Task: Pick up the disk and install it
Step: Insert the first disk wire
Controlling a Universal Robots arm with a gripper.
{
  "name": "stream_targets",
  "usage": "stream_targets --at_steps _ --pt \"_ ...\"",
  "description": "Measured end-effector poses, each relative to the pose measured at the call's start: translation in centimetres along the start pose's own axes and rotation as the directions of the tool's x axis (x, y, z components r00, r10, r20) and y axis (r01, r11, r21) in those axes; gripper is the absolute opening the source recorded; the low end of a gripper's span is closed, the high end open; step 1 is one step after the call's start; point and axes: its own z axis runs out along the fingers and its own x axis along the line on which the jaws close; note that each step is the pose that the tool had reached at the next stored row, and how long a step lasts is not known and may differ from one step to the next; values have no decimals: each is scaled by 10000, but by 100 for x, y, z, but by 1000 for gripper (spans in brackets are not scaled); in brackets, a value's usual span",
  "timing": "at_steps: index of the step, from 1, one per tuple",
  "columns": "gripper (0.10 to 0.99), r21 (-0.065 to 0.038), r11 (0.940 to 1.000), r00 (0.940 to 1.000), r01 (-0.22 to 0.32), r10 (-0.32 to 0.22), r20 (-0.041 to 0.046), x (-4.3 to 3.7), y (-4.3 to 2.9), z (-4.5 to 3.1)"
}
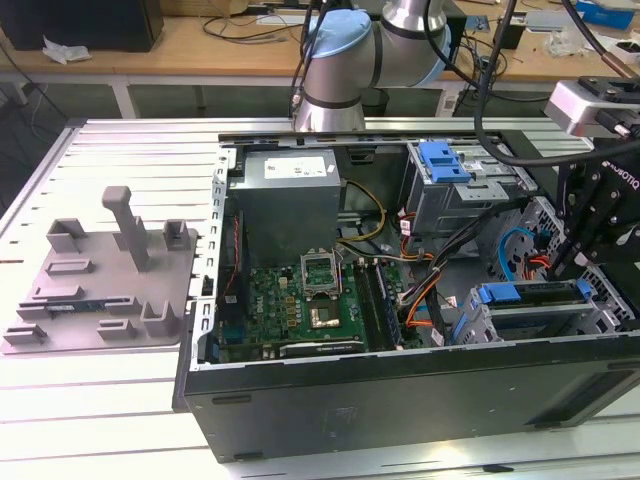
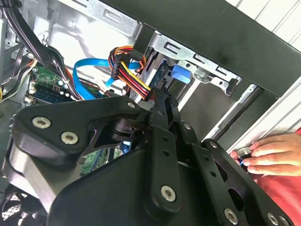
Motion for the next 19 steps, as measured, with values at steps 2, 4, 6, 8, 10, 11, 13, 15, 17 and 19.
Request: stream_targets --at_steps 2,4,6,8,10,11,13,15,17,19 --pt "165 0 10000 10000 -4 4 0 0 0 0" --pt "165 0 10000 10000 -4 4 1 0 0 0" --pt "165 0 10000 10000 -5 5 1 0 0 0" --pt "165 0 10000 10000 -5 5 0 0 0 0" --pt "165 -1 10000 10000 -6 6 1 0 -1 0" --pt "165 0 10000 10000 -3 3 1 0 -3 0" --pt "165 0 10000 10000 3 -3 0 0 -4 0" --pt "165 1 10000 10000 3 -3 -2 0 -4 1" --pt "165 0 10000 10000 4 -4 -1 0 -4 4" --pt "165 1 10000 10000 3 -3 -1 0 -4 7"
